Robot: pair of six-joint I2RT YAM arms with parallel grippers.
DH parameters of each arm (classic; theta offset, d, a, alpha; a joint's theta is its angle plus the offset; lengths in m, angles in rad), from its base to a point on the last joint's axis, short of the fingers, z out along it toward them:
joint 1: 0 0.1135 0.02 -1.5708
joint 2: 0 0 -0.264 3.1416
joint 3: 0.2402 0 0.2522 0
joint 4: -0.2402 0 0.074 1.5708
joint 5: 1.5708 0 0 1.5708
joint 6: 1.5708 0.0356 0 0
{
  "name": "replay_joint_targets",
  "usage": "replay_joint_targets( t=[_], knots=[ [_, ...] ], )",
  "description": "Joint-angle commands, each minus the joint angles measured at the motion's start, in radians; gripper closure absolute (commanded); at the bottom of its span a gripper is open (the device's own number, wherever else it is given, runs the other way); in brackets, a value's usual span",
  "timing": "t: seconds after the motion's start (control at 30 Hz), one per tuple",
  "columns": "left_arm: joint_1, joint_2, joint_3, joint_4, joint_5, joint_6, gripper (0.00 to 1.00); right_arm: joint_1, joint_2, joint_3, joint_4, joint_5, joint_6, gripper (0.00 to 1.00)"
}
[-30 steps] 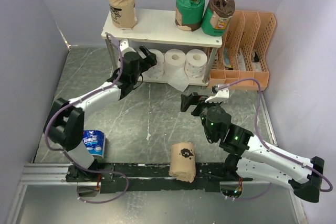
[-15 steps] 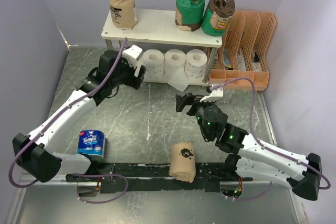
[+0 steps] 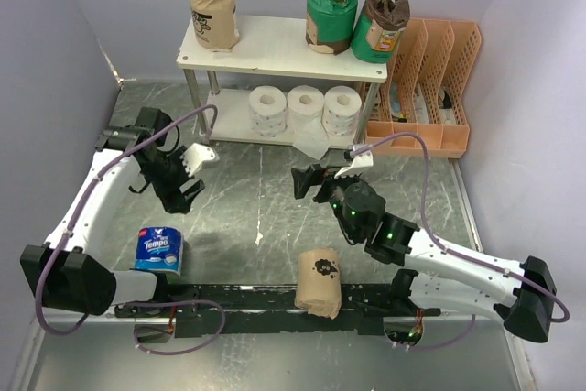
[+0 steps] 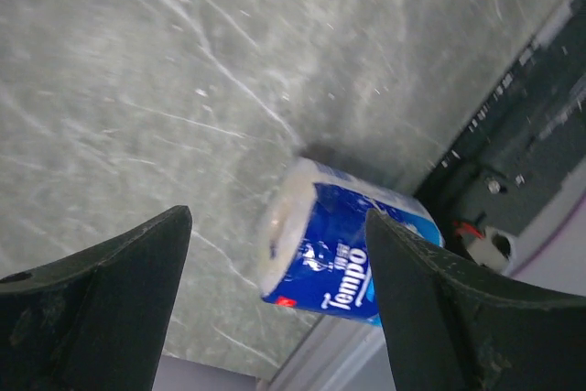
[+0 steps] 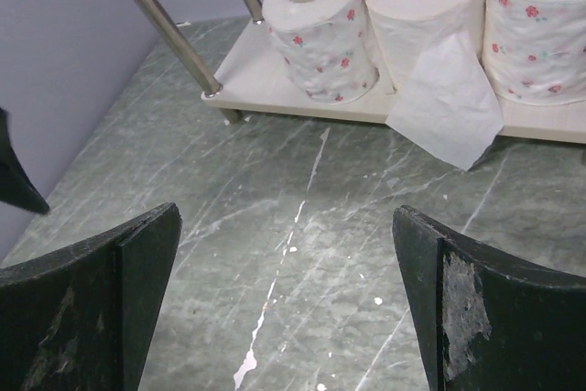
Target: Place and organize the paper towels onto the shelf
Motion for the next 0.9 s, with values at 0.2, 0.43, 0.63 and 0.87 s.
replay_joint_targets(
  t=[0.2, 0.43, 0.63, 0.87],
  knots=[
    [0.209, 0.089, -0.172, -0.120, -0.009, 0.254, 0.17, -0.004, -0.084, -0.053, 0.029, -0.002, 0.009, 0.00],
    [0.314, 0.160, -0.156, -0.123, 0.036, 0.306, 0.18, -0.005, -0.070, -0.067, 0.052, -0.010, 0.013, 0.00],
    [0.309, 0.144, -0.225, -0.123, 0.017, 0.322, 0.21, -0.006, -0.047, -0.058, 0.053, -0.021, 0.006, 0.00],
    [0.309, 0.086, -0.323, -0.123, -0.044, 0.357, 0.25, -0.005, -0.019, -0.042, 0.053, -0.037, -0.007, 0.00]
  ],
)
